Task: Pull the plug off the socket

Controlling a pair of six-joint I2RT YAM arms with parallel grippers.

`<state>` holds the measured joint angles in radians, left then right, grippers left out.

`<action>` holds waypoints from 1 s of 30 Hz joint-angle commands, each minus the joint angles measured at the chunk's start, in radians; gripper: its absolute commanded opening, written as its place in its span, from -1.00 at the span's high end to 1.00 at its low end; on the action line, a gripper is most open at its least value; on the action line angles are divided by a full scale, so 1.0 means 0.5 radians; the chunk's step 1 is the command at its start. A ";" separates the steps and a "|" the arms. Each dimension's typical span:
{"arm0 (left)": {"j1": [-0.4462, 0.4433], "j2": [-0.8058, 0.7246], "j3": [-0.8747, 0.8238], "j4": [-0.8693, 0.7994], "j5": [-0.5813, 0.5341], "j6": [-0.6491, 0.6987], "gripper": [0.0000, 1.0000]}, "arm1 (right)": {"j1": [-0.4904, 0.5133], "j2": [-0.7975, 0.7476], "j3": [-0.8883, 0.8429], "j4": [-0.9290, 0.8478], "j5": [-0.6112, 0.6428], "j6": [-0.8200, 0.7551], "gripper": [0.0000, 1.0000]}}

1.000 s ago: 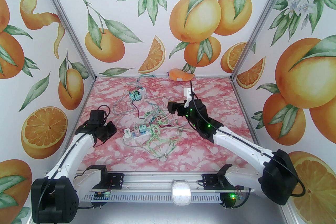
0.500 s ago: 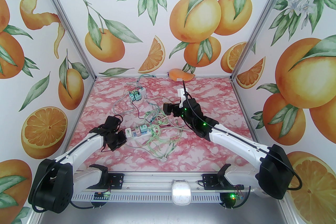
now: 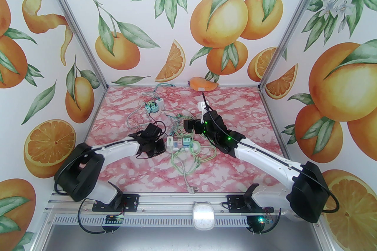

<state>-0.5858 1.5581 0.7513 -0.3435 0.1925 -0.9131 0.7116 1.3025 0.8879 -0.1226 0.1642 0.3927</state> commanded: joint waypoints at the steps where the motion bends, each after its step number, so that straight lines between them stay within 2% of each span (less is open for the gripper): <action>1: 0.012 0.037 0.110 -0.010 0.006 0.065 0.79 | 0.007 -0.057 -0.053 -0.195 -0.162 0.070 -0.99; 3: 0.048 0.014 0.123 -0.052 0.004 0.099 0.77 | 0.007 -0.066 -0.102 -0.286 -0.248 0.122 -0.90; 5: 0.091 -0.031 0.136 -0.093 -0.011 0.133 0.74 | 0.007 -0.096 -0.174 -0.342 -0.341 0.165 -0.70; 8: 0.175 -0.100 0.168 -0.176 -0.033 0.205 0.66 | 0.020 -0.172 -0.302 -0.383 -0.500 0.215 -0.07; 11: 0.252 -0.151 0.201 -0.223 -0.044 0.272 0.63 | 0.119 -0.218 -0.412 -0.395 -0.508 0.257 0.30; 15: 0.308 -0.196 0.261 -0.295 -0.073 0.329 0.62 | 0.241 -0.143 -0.525 -0.300 -0.505 0.329 0.45; 23: 0.366 -0.302 0.261 -0.333 -0.085 0.369 0.62 | 0.260 0.244 -0.573 -0.029 -0.561 0.367 0.46; 27: 0.384 -0.340 0.237 -0.351 -0.085 0.367 0.62 | 0.258 0.375 -0.532 0.025 -0.427 0.358 0.40; 30: 0.388 -0.387 0.213 -0.336 -0.087 0.364 0.62 | 0.224 0.492 -0.470 0.049 -0.295 0.335 0.45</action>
<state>-0.3981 1.4067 0.8555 -0.5049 0.1562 -0.7483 0.8433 1.4899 0.6273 -0.1429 -0.0834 0.5613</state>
